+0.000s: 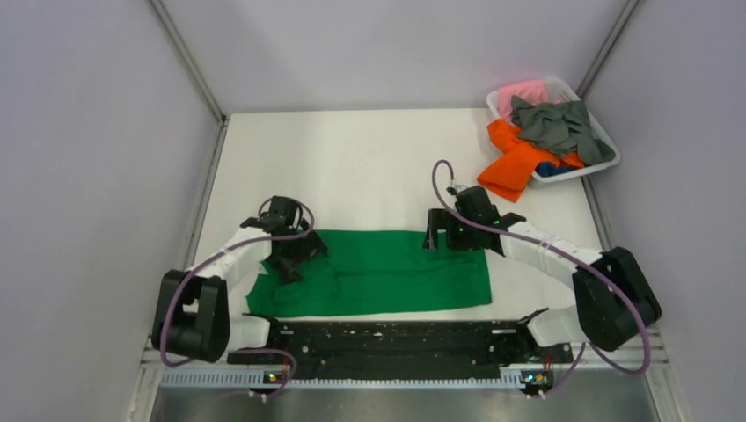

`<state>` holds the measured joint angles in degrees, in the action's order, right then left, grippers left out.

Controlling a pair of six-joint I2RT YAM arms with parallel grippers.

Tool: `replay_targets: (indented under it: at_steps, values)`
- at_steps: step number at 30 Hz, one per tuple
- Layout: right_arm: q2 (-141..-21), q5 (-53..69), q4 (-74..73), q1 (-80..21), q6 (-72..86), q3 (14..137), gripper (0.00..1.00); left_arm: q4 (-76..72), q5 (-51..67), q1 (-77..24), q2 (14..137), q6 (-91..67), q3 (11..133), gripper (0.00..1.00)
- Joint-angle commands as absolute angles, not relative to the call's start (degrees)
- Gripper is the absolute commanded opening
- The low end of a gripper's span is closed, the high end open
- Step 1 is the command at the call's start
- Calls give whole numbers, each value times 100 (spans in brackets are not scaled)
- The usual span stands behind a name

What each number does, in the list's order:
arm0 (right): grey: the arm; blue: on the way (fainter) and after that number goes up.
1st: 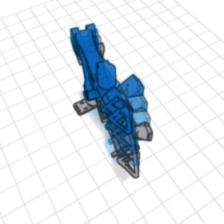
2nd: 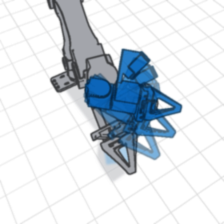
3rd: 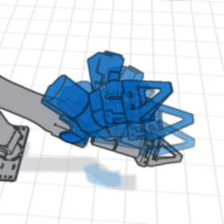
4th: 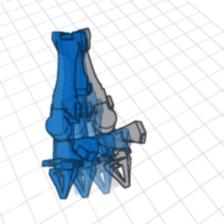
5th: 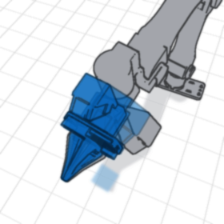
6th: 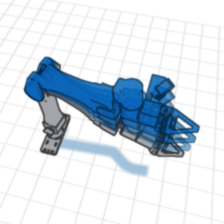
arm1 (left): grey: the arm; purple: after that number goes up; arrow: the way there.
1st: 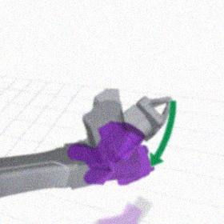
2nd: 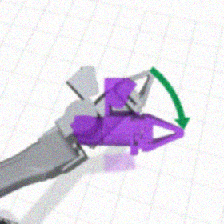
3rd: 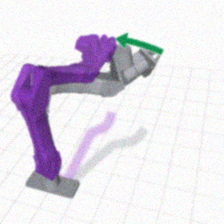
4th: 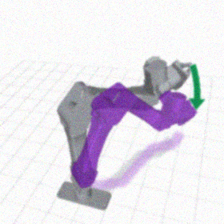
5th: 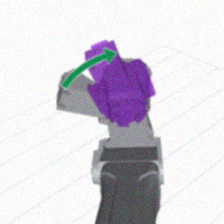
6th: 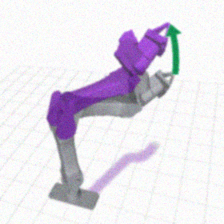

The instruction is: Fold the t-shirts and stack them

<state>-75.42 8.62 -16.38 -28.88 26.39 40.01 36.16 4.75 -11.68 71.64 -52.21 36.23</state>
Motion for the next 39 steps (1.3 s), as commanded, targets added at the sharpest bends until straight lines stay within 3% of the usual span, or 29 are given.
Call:
replay_targets:
  at_steps: [1,9,13,20,29,33,39]
  values:
    - [-8078,987,-1390,-3062,2385,4278,99,2710,148,-1152,8084,-5385,3978,99]
    - [-8245,909,-1881,-3337,2015,4199,99,2846,-185,-1143,10722,-5379,6555,98]
    - [-8171,1184,-1989,-3703,2149,3989,99,3180,-43,-1156,12292,-5464,8806,97]
    - [-8465,1321,-1924,-4914,2525,4194,99,3831,1422,-1424,15212,-5468,13513,99]
    - [-9280,1441,-1949,-5597,2360,5063,99,2142,1707,-1565,15557,-6302,13386,99]
    - [-9025,1291,-1984,-5618,2419,5128,99,1968,1552,-1529,15527,-6403,13435,99]
    - [-8073,647,-2088,-5620,2735,5312,99,1324,2755,-1566,15114,-6342,13544,99]
